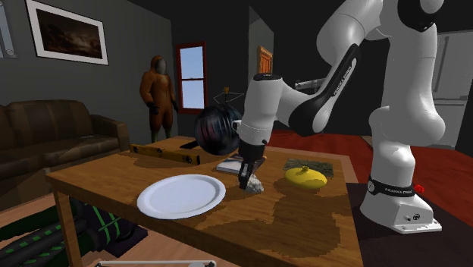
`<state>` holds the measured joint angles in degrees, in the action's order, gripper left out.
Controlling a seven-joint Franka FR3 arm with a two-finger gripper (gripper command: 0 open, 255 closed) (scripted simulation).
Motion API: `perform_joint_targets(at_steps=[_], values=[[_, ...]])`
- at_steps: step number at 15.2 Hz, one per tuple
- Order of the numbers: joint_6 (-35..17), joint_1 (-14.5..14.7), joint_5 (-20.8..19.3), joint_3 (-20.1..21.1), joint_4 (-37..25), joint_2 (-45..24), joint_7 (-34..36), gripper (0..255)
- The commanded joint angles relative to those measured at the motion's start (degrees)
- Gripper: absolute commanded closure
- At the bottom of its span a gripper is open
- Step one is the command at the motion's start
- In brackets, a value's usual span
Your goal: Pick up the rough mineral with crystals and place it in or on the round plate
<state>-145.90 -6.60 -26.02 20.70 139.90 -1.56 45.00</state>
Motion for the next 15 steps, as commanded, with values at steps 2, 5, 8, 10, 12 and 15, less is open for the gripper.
perform_joint_targets(at_steps=[2,5,8,10,12,15], values=[[0.44,-0.58,1.55,-0.6,0.51,1.34,3.14,0],[1.62,-2.39,6.17,-2.31,2.94,6.0,12.7,0],[1.39,-3.43,7.56,-3.0,4.52,7.68,17.55,0],[-0.07,-3.86,6.09,-3.04,4.62,6.15,18.57,0],[-1.48,-4.27,4.48,-3.14,4.65,4.58,19.69,0],[-3.23,-4.74,2.21,-3.35,4.59,2.48,21.29,0]])
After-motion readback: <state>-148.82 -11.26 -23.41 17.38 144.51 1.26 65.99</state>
